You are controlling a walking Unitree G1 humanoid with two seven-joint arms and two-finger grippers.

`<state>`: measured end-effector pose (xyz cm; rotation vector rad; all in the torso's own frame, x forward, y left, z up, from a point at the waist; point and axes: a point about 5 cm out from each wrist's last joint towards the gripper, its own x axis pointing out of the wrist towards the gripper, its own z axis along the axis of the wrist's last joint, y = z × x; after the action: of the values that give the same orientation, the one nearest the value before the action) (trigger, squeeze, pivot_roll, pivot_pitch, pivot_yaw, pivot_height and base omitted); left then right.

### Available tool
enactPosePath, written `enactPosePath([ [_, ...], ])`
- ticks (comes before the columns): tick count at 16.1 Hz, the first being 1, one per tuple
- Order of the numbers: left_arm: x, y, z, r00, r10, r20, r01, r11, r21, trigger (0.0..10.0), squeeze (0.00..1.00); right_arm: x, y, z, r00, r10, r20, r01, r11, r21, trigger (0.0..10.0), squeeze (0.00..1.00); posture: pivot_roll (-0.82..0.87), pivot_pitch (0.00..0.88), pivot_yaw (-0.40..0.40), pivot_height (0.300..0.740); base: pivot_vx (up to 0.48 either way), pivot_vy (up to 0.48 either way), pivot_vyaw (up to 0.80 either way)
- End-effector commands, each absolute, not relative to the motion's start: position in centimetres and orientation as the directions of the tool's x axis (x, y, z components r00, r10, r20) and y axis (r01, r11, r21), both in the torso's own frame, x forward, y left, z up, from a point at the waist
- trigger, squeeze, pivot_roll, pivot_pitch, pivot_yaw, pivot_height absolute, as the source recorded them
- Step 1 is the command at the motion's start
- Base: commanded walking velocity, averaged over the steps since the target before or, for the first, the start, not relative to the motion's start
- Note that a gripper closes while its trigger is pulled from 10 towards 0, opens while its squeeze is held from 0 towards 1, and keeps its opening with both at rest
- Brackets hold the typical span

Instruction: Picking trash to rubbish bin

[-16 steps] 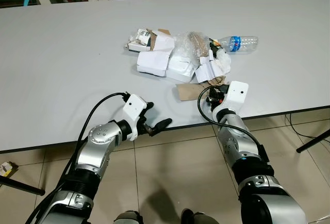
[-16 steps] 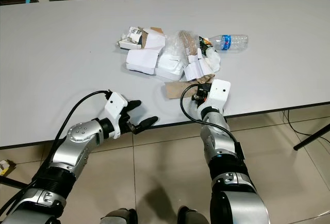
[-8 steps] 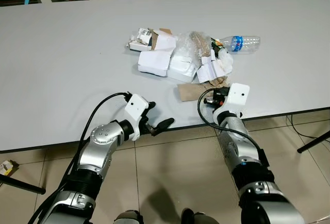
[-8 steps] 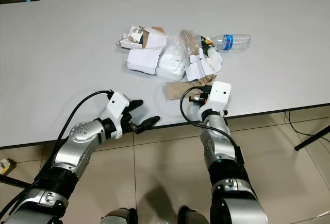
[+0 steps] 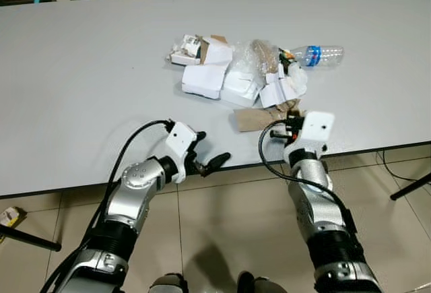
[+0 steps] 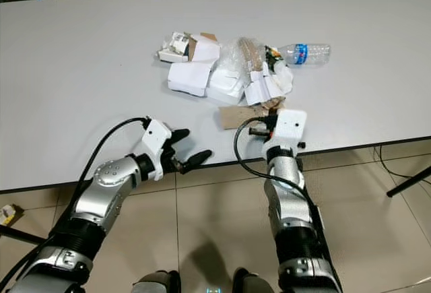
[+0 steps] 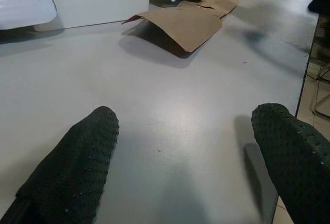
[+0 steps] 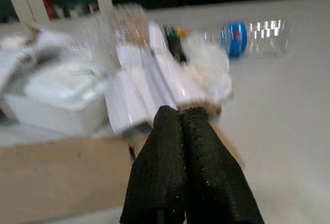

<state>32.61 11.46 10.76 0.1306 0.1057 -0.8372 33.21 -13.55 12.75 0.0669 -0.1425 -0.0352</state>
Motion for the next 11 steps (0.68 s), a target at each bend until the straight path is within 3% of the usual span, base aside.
enactPosePath([
  [1, 32.2, 11.4, 9.4, 0.648, -0.732, -0.209, 0.754, 0.655, 0.044, 10.0, 0.00, 32.9, -13.5, 13.2, 0.985, -0.041, 0.169, 0.033, 0.998, 0.047, 0.0, 0.00, 0.27, 0.148, -0.007, 0.740, 0.000, 0.000, 0.00],
  [2, 32.2, 11.3, 9.4, 0.648, -0.733, -0.208, 0.755, 0.654, 0.045, 10.0, 0.00, 32.8, -13.4, 13.6, 0.982, -0.035, 0.187, 0.029, 0.999, 0.031, 0.0, 0.00, 0.27, 0.148, -0.007, 0.740, 0.000, 0.000, 0.00],
  [3, 32.2, 11.3, 9.4, 0.647, -0.734, -0.206, 0.755, 0.654, 0.046, 10.0, 0.00, 32.6, -13.2, 13.9, 0.980, -0.033, 0.197, 0.030, 0.999, 0.020, 1.7, 0.38, 0.27, 0.148, -0.007, 0.740, 0.000, 0.000, 0.00],
  [4, 32.3, 11.2, 9.4, 0.648, -0.734, -0.205, 0.755, 0.654, 0.046, 10.0, 0.00, 32.6, -13.1, 14.0, 0.979, -0.029, 0.202, 0.025, 0.999, 0.021, 10.0, 1.00, 0.26, 0.138, -0.007, 0.740, 0.000, 0.000, 0.00],
  [11, 32.9, 10.7, 9.6, 0.689, -0.699, -0.192, 0.714, 0.700, 0.013, 10.0, 0.00, 31.4, -13.2, 14.3, 0.976, -0.042, 0.214, 0.046, 0.999, -0.011, 10.0, 1.00, 0.26, 0.117, -0.024, 0.740, 0.000, 0.000, 0.00],
])
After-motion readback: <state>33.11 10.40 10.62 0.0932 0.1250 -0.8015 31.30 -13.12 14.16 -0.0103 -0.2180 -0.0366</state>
